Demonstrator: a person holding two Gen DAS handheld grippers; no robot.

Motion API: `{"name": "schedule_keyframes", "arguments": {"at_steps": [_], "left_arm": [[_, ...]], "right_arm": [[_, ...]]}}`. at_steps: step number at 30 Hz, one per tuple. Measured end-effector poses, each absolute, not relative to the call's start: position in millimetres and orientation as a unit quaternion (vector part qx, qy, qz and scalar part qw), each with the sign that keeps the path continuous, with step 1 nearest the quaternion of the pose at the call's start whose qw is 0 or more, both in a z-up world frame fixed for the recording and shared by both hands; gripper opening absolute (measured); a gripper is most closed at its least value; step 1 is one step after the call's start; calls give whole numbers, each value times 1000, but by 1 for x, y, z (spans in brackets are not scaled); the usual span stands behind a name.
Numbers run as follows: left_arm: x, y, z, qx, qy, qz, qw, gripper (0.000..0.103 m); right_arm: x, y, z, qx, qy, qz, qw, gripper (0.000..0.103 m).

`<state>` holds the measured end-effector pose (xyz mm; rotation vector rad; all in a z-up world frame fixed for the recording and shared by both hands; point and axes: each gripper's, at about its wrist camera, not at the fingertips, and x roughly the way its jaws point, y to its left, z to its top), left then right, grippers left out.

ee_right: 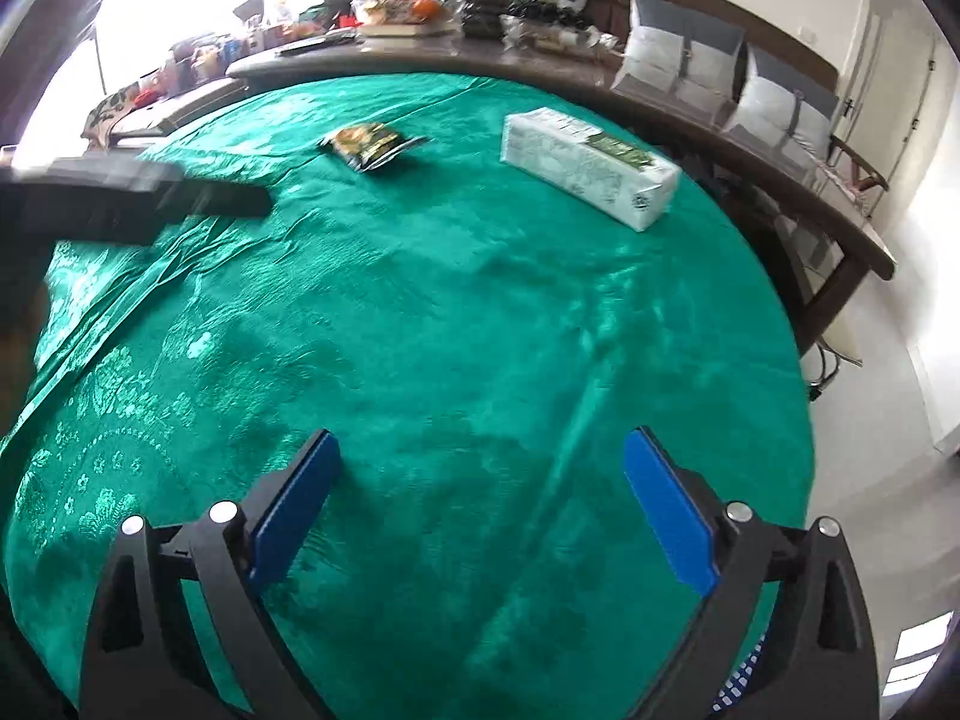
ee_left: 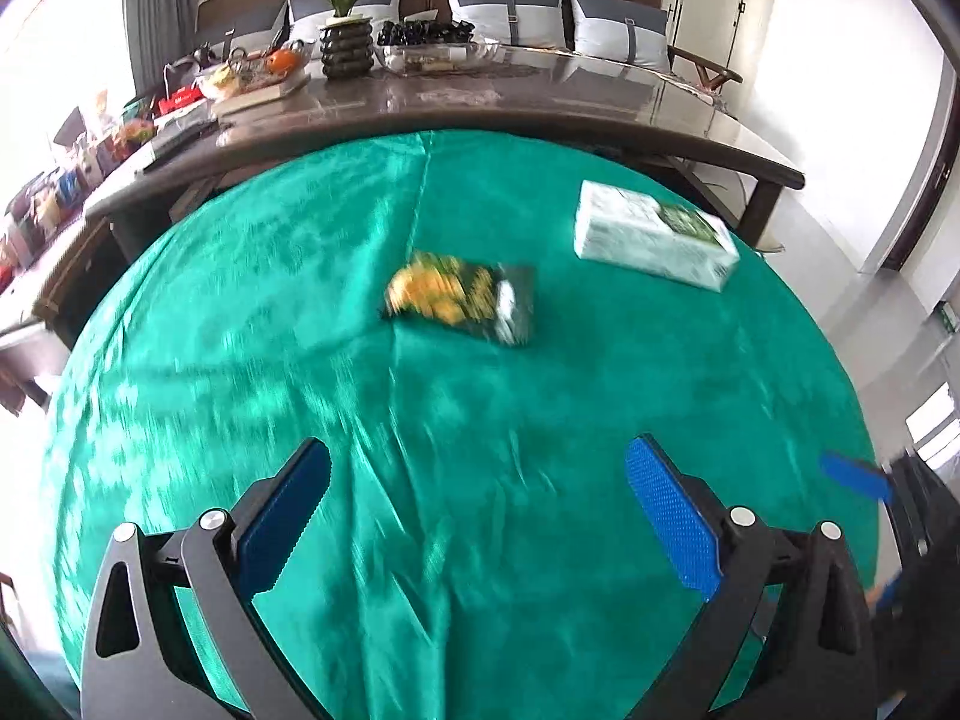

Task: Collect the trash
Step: 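Move both open tools back over the table, then grasp the green cracker packet with the left tool while the right tool grasps the milk carton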

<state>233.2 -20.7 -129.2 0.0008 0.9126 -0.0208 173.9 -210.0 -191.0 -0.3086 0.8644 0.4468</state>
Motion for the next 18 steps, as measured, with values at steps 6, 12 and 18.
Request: {"name": "schedule_keyframes", "arguments": {"at_steps": [6, 12, 18], "left_arm": [[309, -15, -120, 49, 420, -89, 902, 98], [361, -30, -139, 105, 451, -182, 868, 98], [365, -23, -164, 147, 516, -256, 804, 98]], "right_arm": [[182, -216, -196, -111, 431, 221, 868, 97], [186, -215, -196, -98, 439, 226, 864, 98], [185, -213, -197, -97, 439, 227, 864, 98]]}}
